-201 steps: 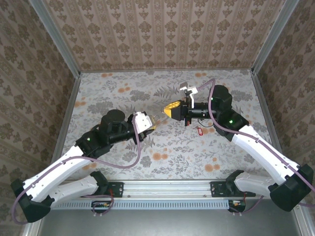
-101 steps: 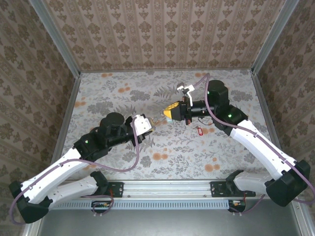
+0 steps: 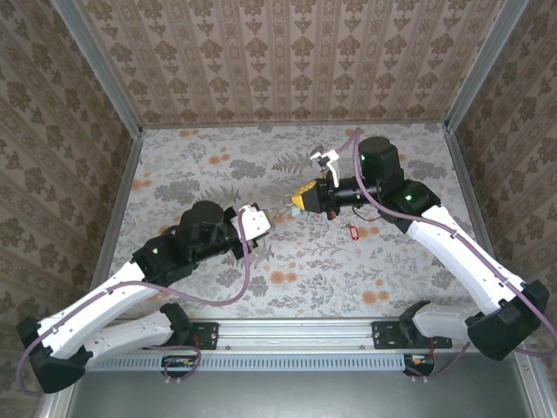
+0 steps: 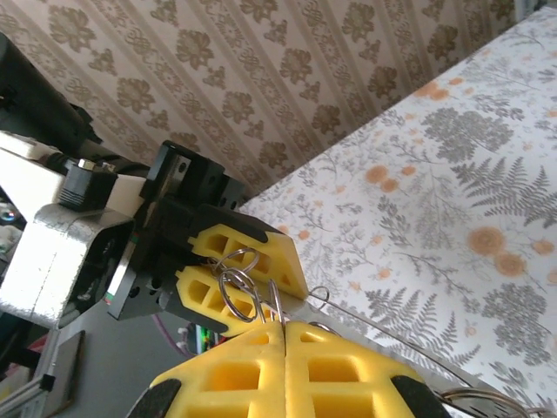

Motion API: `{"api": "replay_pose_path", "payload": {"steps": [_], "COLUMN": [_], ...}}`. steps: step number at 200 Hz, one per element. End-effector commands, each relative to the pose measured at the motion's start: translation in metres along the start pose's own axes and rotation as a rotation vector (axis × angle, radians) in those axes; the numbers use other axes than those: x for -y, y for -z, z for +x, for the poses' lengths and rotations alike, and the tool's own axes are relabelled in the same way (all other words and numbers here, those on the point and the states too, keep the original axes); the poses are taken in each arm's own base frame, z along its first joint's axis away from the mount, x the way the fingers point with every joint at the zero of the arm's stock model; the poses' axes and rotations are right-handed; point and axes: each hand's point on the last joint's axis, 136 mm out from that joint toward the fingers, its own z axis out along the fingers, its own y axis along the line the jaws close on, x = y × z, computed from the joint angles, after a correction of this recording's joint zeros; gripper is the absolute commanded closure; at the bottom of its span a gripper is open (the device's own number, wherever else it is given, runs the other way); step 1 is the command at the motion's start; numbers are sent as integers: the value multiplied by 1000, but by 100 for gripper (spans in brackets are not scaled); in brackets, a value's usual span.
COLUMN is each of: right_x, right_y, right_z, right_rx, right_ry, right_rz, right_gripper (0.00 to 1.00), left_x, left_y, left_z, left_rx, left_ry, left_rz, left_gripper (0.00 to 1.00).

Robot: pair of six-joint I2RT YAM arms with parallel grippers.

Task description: Put the keys on the keyring

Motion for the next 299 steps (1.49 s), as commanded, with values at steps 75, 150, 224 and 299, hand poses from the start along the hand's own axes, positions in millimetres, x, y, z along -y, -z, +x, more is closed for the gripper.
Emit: {"api": "replay_pose_path", "payload": {"steps": [75,150,224,299], "right_x": [3,-13,-10,-9], "right_y": [-15,-14,-26,-32], "right_z": [8,3,2,6], "right_rx": [-75,-32,-23,-20], "right_ry": [224,274,245,237], "right_rz": [184,145,103,82], "right_gripper": [100,100,98,93], "left_x": [0,-4,-2,-4], "left_y": [2,1,6,7], "left_z": [-12,-9,-12,-13], "left_rx": [-12,-27,8,24], "left_ry": [-23,2,13,30], "left_rz": [23,14,19,22], "left_gripper": [100,100,100,100]}}
